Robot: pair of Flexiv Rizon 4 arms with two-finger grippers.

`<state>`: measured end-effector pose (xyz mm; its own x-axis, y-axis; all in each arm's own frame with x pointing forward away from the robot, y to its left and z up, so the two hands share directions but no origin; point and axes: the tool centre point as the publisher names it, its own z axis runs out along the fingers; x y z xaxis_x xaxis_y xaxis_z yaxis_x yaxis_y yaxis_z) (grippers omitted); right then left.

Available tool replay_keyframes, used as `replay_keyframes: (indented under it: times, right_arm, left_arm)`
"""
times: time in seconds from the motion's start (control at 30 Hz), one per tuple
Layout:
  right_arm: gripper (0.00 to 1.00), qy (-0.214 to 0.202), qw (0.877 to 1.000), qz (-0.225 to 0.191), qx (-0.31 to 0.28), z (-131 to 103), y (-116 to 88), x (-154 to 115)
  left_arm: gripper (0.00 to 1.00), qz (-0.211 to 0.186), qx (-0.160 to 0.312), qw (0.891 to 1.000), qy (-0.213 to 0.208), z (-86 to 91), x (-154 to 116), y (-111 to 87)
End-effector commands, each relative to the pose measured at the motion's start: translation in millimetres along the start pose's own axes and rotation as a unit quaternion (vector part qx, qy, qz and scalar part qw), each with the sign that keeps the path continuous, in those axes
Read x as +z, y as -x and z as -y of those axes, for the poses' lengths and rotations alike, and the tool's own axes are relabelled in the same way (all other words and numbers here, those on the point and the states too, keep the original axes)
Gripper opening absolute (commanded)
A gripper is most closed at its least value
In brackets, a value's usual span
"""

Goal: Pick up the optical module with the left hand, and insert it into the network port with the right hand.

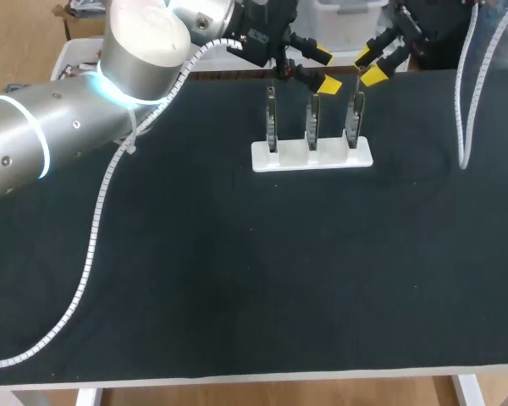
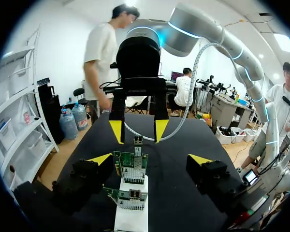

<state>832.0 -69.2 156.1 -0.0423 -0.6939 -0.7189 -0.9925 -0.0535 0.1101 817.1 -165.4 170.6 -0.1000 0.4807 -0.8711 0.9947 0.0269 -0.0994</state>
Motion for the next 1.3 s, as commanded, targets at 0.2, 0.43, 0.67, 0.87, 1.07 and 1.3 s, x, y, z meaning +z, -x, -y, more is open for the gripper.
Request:
replay_keyframes:
  times: [0.2,0.43,0.67,0.87,1.07,1.3]
  right_arm:
    - [1.00,0.397,0.918,0.004,0.002,11,4,-4]
    - [1.00,0.393,0.919,0.006,0.001,12,4,-6]
    - [0.73,0.387,0.922,0.018,-0.003,13,6,-14]
    - [0.00,0.379,0.925,0.028,-0.012,12,7,-25]
    - [0.00,0.376,0.926,0.028,-0.013,11,7,-26]
    - [0.00,0.374,0.927,0.026,-0.017,11,7,-28]
  left_arm:
    - [1.00,-0.002,0.000,1.000,-0.002,-2.6,1,1.2]
    - [1.00,-0.002,0.000,1.000,-0.002,-2.6,1,1.2]
    - [1.00,-0.002,0.000,1.000,-0.002,-2.6,1,1.2]
    - [1.00,-0.002,0.000,1.000,-0.002,-2.6,1,1.2]
    - [1.00,-0.002,0.000,1.000,-0.002,-2.6,1,1.2]
    - [1.00,-0.002,0.000,1.000,-0.002,-2.6,1,1.2]
